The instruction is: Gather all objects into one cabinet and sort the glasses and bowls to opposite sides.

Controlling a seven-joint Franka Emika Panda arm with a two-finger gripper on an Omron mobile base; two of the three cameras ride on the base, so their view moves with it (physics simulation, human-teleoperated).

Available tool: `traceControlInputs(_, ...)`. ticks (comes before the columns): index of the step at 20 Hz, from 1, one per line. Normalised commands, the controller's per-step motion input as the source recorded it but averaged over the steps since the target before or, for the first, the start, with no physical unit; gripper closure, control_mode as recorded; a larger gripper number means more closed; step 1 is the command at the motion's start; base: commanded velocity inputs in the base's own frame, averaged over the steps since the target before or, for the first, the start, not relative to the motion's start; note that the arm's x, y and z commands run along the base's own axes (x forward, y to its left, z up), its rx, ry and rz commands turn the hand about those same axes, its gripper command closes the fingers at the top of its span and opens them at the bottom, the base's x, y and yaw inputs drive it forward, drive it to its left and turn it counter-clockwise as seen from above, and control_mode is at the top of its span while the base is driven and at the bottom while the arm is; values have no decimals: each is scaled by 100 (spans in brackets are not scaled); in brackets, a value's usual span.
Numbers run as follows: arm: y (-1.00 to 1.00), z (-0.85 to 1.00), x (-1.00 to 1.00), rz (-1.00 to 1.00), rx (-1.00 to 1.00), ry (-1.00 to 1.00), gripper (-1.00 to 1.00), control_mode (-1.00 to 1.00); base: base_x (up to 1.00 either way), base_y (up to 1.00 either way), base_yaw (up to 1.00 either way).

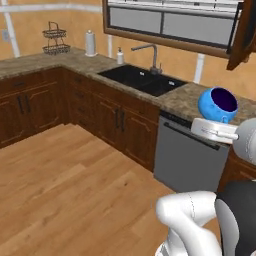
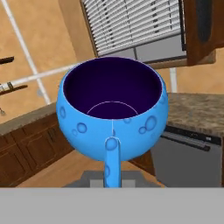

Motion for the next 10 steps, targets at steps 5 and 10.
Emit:
traceControlInputs(5,0,0,0,0,0,0,100,100,80,-7,47)
traceControlInputs(10,0,0,0,0,0,0,100,100,92,-29,48)
